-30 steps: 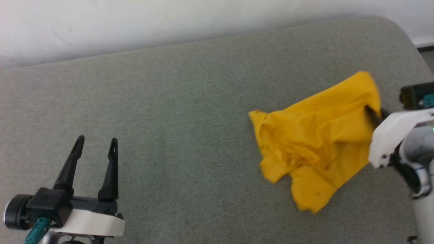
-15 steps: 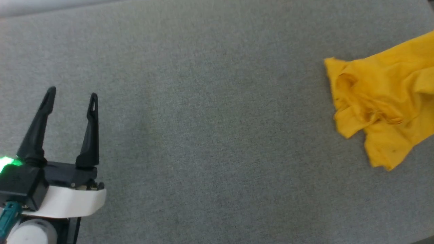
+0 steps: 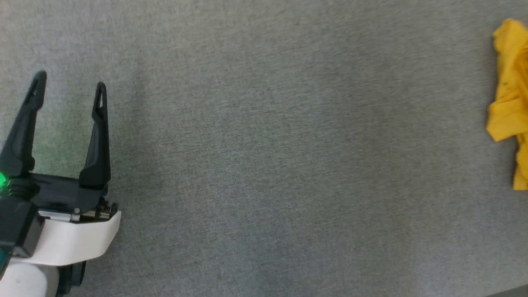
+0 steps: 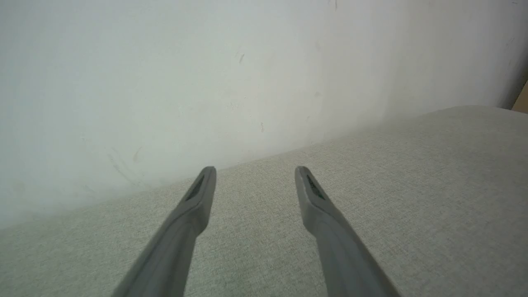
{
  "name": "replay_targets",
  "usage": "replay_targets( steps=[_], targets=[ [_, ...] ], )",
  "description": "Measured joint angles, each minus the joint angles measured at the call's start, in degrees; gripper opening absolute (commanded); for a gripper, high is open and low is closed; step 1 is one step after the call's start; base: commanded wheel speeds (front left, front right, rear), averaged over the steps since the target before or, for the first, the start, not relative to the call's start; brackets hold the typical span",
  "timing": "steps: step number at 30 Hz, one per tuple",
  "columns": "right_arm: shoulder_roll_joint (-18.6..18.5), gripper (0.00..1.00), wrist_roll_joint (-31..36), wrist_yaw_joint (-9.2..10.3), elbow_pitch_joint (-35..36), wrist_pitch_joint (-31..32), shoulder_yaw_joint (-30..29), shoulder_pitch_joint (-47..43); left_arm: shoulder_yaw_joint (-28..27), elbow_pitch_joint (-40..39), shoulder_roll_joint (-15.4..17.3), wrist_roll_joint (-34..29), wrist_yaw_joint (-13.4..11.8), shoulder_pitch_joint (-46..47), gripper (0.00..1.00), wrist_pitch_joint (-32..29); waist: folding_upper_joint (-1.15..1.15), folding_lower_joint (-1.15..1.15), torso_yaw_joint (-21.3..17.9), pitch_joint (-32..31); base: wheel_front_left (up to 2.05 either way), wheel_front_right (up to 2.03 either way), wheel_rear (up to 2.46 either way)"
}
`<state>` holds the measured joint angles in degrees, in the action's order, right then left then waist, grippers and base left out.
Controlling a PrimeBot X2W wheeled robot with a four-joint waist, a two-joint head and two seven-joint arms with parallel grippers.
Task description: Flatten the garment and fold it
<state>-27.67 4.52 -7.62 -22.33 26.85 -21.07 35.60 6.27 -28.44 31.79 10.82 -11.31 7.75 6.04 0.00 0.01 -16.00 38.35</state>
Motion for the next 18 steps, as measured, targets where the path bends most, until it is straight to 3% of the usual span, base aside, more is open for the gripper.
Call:
replay_targets(
  steps=[5, 6, 8, 9, 10, 18],
  targets=[
    [0.3, 0.0, 2.7, 0.0, -3.3, -1.4, -2.9, 1.3, 0.6, -0.3, 0.0, -0.3, 0.2, 1.0, 1.0, 3.6, 0.0, 0.0, 1.0, 2.3, 0.0, 0.0, 0.0],
    [0.4, 0.22, 3.3, 0.0, -3.9, -1.7, -3.2, 1.5, 0.6, -0.2, -0.2, -0.2, 0.2, 1.0, 1.0, 3.8, 0.0, 0.0, 1.2, 2.5, 0.0, 0.0, 0.0],
    [0.6, 0.47, 3.9, 0.0, -5.0, -2.0, -3.8, 1.9, 0.5, 0.1, -0.8, 0.4, 0.1, 1.0, 1.0, 4.1, 0.0, -0.01, 1.6, 2.6, 0.0, 0.0, 0.0],
    [0.7, 0.82, 4.2, 0.0, -5.6, -2.3, -4.0, 2.0, 0.5, 0.5, -1.0, 0.7, 0.0, 1.0, 1.0, 4.1, 0.0, -0.01, 1.8, 2.6, 0.0, 0.0, 0.0],
    [0.8, 1.0, 4.5, 0.0, -6.1, -2.8, -4.3, 2.1, 0.3, 0.8, -1.4, 1.1, -0.3, 1.0, 1.0, 4.1, 0.0, -0.01, 1.8, 2.5, 0.0, 0.0, 0.0],
    [0.8, 1.0, 5.9, 0.0, -10.0, -6.3, -5.9, 2.8, 0.0, 2.7, -4.2, 5.8, -0.5, 0.7, 1.0, 5.1, 0.0, -0.01, 2.2, 0.1, 0.0, 0.0, 0.0]
  ],
)
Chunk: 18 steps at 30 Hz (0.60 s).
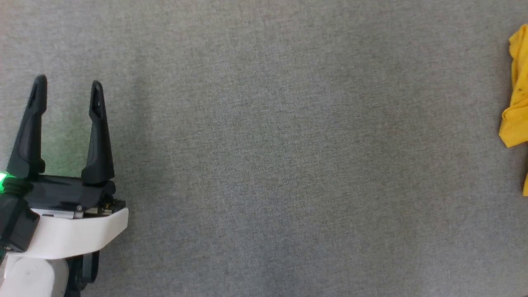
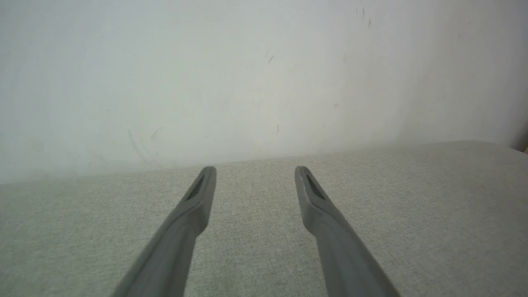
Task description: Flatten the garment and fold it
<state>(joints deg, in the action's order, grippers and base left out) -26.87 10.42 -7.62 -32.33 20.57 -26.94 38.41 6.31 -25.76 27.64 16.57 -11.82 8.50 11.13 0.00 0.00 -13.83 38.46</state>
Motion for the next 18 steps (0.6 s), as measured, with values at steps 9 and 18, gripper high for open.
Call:
replay_targets(
  steps=[9, 18],
  targets=[
    [0.9, 1.0, 0.2, 0.0, -1.5, -4.2, 0.7, -1.0, -0.1, 4.8, -2.8, 1.5, -0.5, -2.0, 1.0, 2.4, 0.0, 0.0, 0.5, -5.6, 0.0, 0.0, 0.0],
    [7.9, 1.0, -2.8, 0.01, 3.4, -11.2, 1.6, -5.4, -0.3, 8.8, -7.6, 2.1, -0.9, -6.2, 1.0, 3.5, 0.0, -0.01, 1.7, -14.0, 0.0, 0.0, 0.0]
  ],
)
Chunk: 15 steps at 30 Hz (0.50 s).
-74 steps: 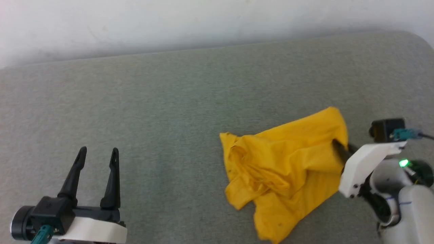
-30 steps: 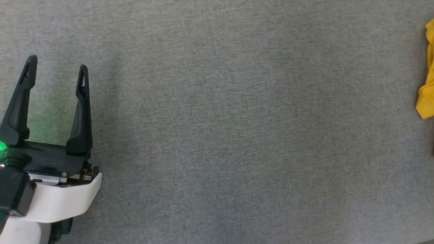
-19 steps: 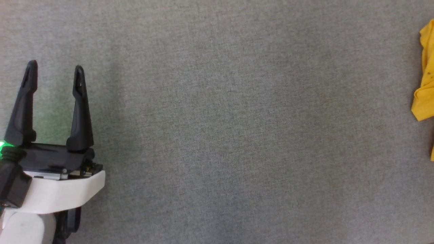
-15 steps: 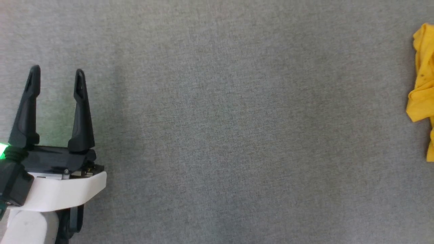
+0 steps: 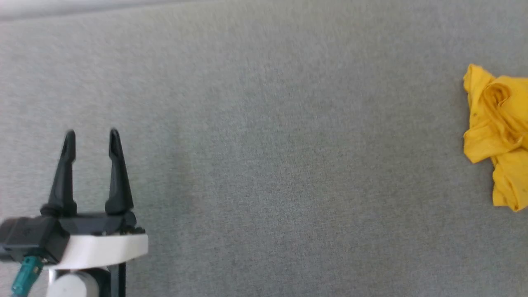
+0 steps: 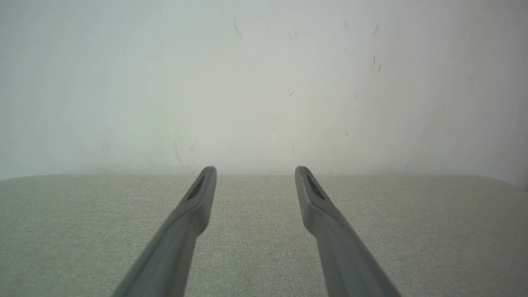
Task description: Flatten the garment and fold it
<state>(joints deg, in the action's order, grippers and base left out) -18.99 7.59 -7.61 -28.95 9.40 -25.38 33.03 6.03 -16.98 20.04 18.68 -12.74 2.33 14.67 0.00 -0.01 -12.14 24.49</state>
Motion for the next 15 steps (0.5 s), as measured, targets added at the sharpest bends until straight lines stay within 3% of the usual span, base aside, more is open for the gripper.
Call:
replay_targets(
  steps=[7, 15],
  targets=[
    [8.2, 1.0, -4.2, 0.0, 10.0, -6.8, 2.8, -7.5, -1.0, 1.3, -3.0, 0.0, 0.8, -4.4, 1.0, 0.0, 0.0, -0.01, 1.7, -6.9, 0.0, 0.0, 0.0],
    [14.7, 1.0, -9.0, 0.0, 22.4, -11.4, 6.3, -18.2, -1.8, 2.6, -6.5, -0.6, 2.2, -7.4, 1.0, 0.1, 0.0, 0.0, 4.7, -13.5, 0.0, 0.0, 0.0]
  ],
)
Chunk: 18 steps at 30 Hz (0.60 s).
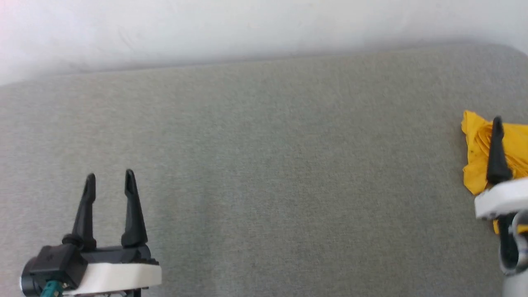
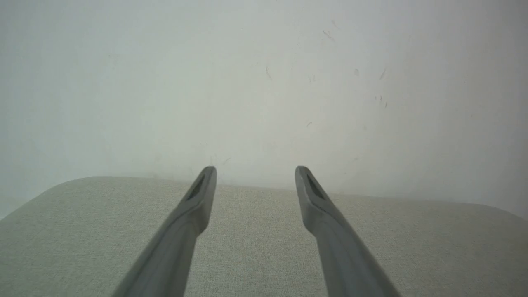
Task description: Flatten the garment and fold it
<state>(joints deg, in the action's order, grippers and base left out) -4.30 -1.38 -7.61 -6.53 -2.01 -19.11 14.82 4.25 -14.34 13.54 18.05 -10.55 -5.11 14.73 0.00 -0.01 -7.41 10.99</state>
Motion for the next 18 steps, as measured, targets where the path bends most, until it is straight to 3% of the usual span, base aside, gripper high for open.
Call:
replay_targets(
  steps=[8, 18],
  targets=[
    [1.2, 1.0, -1.8, 0.0, 7.6, -4.6, 5.8, -11.3, 0.1, 2.9, -2.5, -1.6, 1.3, -3.4, 1.0, 0.0, 0.0, 0.0, 2.7, -4.9, 0.0, 0.0, 0.0],
    [1.2, 1.0, -2.4, 0.0, 5.1, -9.8, 10.1, -16.0, 0.5, 6.8, -5.4, -3.7, 3.4, -4.6, 1.0, 0.0, 0.0, 0.01, 3.9, -7.3, 0.0, 0.0, 0.0]
  ],
)
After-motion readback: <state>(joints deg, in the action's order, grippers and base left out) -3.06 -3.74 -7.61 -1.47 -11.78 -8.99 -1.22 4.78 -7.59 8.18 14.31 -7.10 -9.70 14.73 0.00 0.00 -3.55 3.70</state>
